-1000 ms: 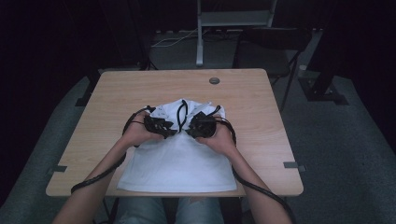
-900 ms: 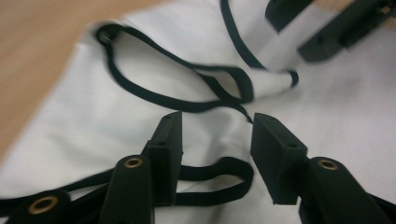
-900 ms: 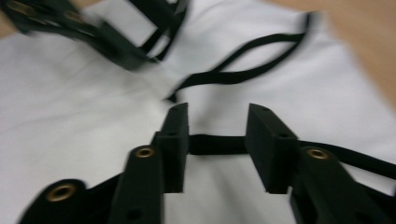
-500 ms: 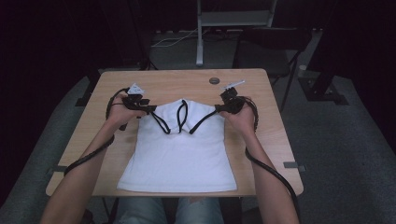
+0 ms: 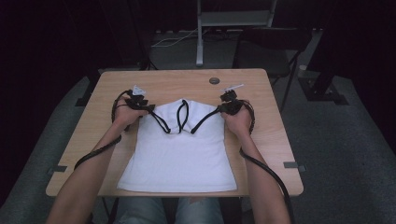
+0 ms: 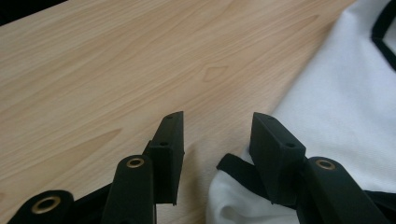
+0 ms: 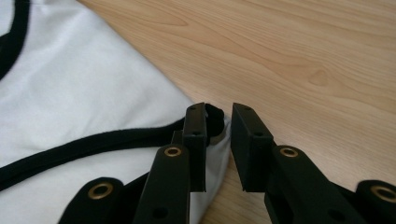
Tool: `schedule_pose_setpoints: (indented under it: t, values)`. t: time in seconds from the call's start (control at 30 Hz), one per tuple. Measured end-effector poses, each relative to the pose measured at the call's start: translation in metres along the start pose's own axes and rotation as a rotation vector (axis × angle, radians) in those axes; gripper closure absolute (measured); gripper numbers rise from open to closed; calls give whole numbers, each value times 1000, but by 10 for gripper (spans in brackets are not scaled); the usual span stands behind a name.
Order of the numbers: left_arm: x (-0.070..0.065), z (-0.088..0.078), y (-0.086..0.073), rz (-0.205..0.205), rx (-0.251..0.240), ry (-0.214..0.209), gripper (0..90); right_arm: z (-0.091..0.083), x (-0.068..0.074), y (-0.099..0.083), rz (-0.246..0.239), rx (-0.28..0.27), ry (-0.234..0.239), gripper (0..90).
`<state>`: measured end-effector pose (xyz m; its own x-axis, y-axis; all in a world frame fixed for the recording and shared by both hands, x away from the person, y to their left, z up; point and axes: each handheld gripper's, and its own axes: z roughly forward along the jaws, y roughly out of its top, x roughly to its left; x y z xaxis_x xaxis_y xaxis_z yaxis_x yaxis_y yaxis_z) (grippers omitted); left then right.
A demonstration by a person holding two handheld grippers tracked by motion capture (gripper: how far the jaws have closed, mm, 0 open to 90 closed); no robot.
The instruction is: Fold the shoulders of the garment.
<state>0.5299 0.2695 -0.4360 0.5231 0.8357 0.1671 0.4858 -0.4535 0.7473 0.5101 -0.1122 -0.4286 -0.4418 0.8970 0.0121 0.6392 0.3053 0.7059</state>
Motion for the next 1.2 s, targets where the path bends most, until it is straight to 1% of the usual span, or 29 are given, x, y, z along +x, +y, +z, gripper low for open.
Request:
schedule_pose_setpoints:
  t: [0.03, 0.13, 0.23, 0.33, 0.37, 0.43, 0.5, 0.53, 0.6, 0.63, 0.67, 0.7, 0.77, 0.83, 0.9, 0.97, 1.03, 1.1, 1.2]
  values:
    - [1, 0, 0, 8, 9, 14, 564, 0, -2, -1, 6, -1, -3, 762]
    - [2, 2, 0, -5, 10, 38, 571, 1, -6, -3, 20, -1, -17, 760]
    - [3, 2, 0, -19, 9, 51, 571, 2, -8, -5, 31, -3, -24, 748]
    - [4, 0, 1, -31, -2, 45, 570, 2, -7, -4, 20, -3, -34, 722]
    - [6, -3, 2, -35, -13, 40, 571, 1, -6, -4, 17, -3, -34, 710]
    - [8, -12, 4, -47, -42, 21, 570, -5, -4, -3, 17, -23, -31, 666]
    - [11, -22, 6, -44, -63, -6, 566, -14, -1, -2, 2, -40, -7, 626]
    - [11, -28, 6, -43, -67, -22, 557, -19, 2, -3, -13, -42, 2, 603]
    - [9, -38, 4, -14, -60, -61, 544, -26, 9, -7, -44, -31, 31, 543]
    - [7, -42, 2, 3, -61, -75, 537, -29, 13, -10, -56, -24, 50, 529]
    - [5, -47, 0, 4, -64, -82, 530, -33, 17, -13, -69, -25, 56, 512]
    - [3, -51, -2, -4, -71, -95, 520, -35, 19, -17, -79, -20, 63, 486]
    - [-1, -60, -7, -10, -80, -129, 497, -40, 23, -23, -80, -23, 75, 440]
    - [-5, -68, -12, -2, -88, -142, 471, -44, 24, -29, -71, -21, 88, 404]
    - [-7, -76, -17, -3, -104, -159, 410, -48, 23, -34, -54, -26, 101, 348]
    - [-8, -82, -21, 5, -108, -166, 372, -50, 22, -38, -42, -22, 108, 316]
    - [-8, -86, -23, 13, -114, -162, 348, -53, 21, -41, -31, -31, 112, 300]
    - [-6, -90, -23, 2, -126, -147, 321, -56, 18, -43, -20, -38, 112, 280]
    - [-4, -93, -23, -15, -142, -142, 316, -60, 14, -42, -5, -51, 112, 262]
